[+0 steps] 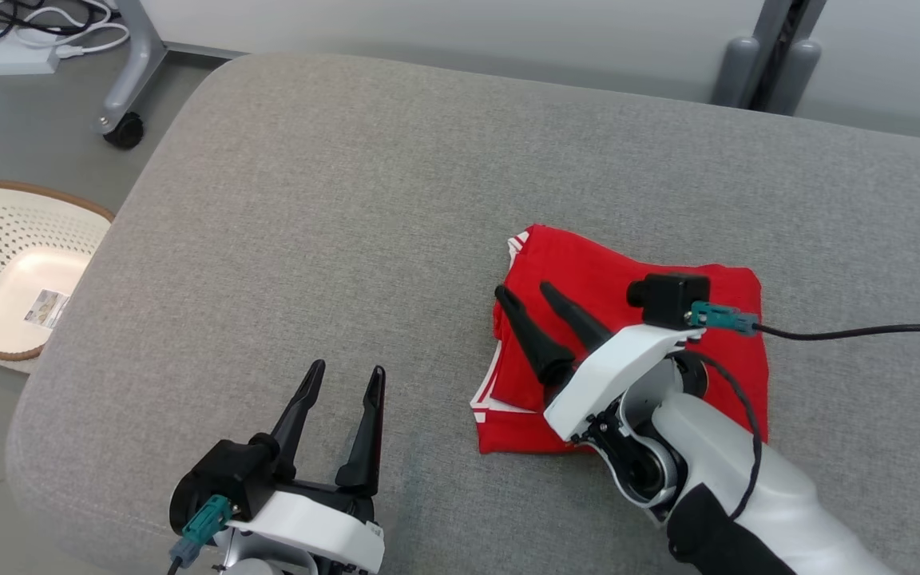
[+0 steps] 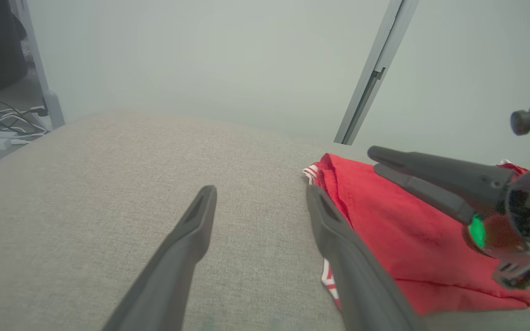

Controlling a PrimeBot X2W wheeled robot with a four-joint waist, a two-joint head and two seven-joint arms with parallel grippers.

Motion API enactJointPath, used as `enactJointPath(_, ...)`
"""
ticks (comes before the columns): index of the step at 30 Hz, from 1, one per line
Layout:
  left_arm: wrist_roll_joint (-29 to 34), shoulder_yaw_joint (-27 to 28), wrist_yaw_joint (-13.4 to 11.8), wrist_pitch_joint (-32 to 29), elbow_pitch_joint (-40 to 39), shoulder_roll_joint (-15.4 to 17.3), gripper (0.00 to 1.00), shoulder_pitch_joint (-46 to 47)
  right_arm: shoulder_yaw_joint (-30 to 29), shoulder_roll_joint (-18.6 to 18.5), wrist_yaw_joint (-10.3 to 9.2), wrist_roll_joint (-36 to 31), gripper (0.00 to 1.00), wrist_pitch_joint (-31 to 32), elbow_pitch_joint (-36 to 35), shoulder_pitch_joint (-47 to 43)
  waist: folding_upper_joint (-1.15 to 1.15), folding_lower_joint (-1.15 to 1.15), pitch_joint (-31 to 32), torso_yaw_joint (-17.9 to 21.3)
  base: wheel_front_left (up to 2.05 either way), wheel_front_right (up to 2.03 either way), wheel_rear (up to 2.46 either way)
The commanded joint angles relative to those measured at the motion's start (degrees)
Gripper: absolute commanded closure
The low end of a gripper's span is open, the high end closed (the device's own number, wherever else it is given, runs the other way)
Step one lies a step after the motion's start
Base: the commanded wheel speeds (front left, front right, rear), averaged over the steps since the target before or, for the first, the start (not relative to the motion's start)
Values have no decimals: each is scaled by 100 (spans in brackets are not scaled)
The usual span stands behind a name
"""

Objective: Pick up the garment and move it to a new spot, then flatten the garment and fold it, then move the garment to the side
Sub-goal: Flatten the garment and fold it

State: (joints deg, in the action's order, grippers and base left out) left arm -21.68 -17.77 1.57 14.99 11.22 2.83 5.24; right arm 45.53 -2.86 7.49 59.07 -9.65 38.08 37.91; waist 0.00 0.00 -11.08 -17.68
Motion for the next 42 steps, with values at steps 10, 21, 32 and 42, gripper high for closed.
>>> enactJointPath(10,32,198,40,20,4,18,0,29,-692,-955,1,-1123,0,-554,-305,-46,0,0,221,943,0,0,0)
enactJointPath(21,-33,346,30,19,164,20,0,130,-2401,-1040,1,-3301,0,-562,-1178,-1226,0,0,348,1689,0,0,0)
enactJointPath(32,-37,504,-70,20,267,20,0,-139,-3412,-682,1,-4198,0,-563,-2234,-2570,0,0,815,1937,0,0,0)
enactJointPath(42,-26,548,-172,20,282,20,0,-576,-3651,-469,1,-4402,0,-564,-2514,-3483,0,0,1170,1859,0,0,0)
